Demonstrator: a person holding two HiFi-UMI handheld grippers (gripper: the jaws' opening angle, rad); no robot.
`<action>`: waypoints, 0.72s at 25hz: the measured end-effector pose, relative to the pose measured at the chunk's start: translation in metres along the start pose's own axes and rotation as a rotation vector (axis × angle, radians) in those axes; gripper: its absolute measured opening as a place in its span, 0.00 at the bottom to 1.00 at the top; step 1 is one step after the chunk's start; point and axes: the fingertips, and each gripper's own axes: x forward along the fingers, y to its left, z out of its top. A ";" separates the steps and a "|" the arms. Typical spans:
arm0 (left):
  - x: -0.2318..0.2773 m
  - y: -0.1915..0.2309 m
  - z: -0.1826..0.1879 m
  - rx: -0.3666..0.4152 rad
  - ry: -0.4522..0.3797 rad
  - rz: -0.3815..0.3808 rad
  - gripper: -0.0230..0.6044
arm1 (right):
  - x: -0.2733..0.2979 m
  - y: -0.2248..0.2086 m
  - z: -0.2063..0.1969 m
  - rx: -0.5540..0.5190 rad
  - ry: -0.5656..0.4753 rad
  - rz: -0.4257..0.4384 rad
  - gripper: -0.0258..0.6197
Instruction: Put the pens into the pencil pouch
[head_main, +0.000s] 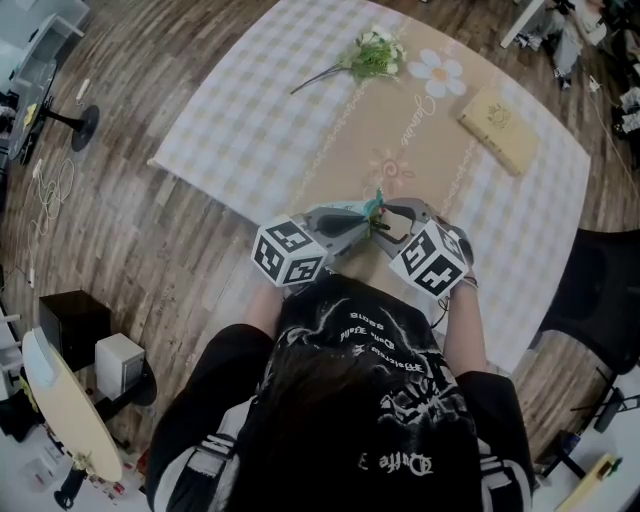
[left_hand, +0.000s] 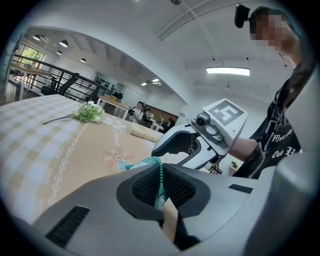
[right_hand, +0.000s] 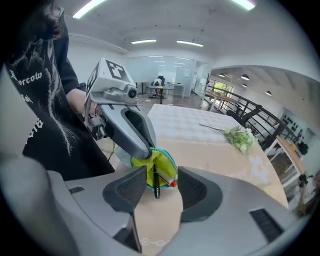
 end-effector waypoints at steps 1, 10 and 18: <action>0.002 0.000 -0.002 -0.001 0.006 0.004 0.09 | -0.005 -0.004 -0.004 0.020 -0.008 -0.015 0.35; 0.032 0.000 -0.017 -0.069 0.032 0.120 0.09 | -0.062 -0.040 -0.058 0.314 -0.116 -0.264 0.35; 0.064 -0.015 -0.054 -0.090 0.190 0.192 0.09 | -0.085 -0.040 -0.096 0.456 -0.128 -0.435 0.32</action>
